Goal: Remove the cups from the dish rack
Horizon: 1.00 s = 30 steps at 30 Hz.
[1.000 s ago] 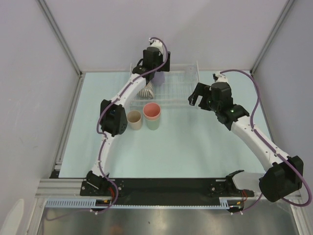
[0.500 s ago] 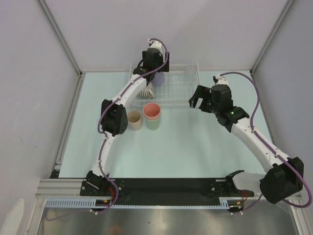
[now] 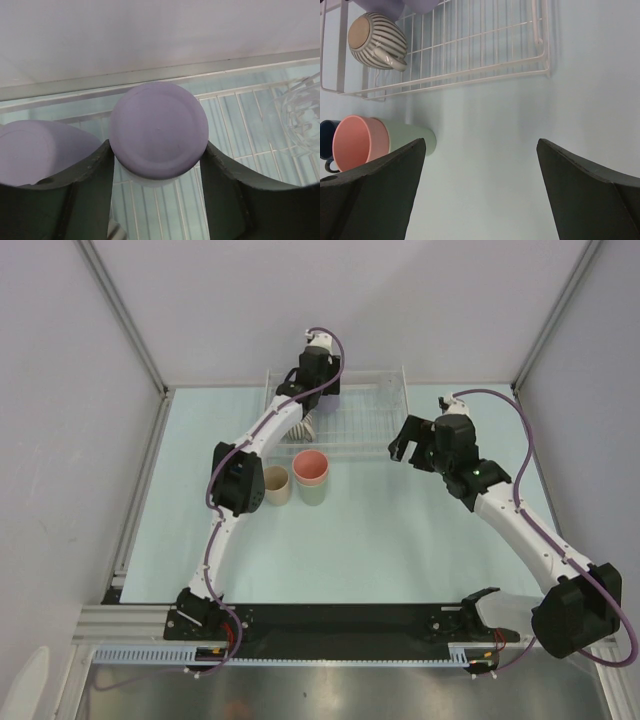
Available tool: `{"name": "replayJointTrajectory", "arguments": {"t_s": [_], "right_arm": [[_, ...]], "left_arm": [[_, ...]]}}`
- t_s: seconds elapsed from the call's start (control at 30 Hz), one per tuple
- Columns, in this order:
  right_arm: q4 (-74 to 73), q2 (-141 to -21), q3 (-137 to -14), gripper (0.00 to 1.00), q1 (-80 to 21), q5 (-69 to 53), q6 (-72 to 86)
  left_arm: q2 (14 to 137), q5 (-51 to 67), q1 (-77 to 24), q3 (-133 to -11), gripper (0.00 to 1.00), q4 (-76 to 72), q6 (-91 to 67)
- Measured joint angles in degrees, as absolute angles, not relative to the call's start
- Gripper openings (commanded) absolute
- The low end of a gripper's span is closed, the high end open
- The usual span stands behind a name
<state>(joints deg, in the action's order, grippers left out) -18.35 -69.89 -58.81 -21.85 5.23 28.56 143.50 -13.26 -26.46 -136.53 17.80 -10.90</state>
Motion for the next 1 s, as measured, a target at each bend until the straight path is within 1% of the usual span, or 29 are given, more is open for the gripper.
{"name": "replayJointTrajectory", "arguments": {"t_s": [0.03, 0.1, 0.13, 0.47, 0.67, 1.0], "right_arm": [[-18.31, -69.82, -58.81, 1.0, -21.82, 5.23, 28.64], [-18.09, -69.73, -58.74, 1.0, -21.74, 5.21, 28.71], [-18.02, -69.73, -58.65, 1.0, -21.71, 5.21, 28.8], [-17.63, -69.73, -58.04, 1.0, -21.63, 5.19, 28.93], [-17.19, -69.73, -57.98, 1.0, -21.63, 5.17, 29.5], [-16.71, -69.23, -57.98, 1.0, -21.63, 5.13, 30.04]], "left_arm": [[143.5, -13.15, -26.44, -136.55, 0.35, 17.76, -10.96], [143.5, -13.15, -26.44, -136.57, 0.17, 17.72, -11.11], [143.5, -13.06, -26.44, -136.57, 0.0, 17.74, -10.98], [143.15, -13.21, -26.44, -135.66, 0.0, 17.12, -11.66], [139.17, -13.34, -26.57, -130.15, 0.0, 15.75, -12.58], [133.4, -12.99, -27.59, -131.59, 0.0, 16.69, -15.03]]}}
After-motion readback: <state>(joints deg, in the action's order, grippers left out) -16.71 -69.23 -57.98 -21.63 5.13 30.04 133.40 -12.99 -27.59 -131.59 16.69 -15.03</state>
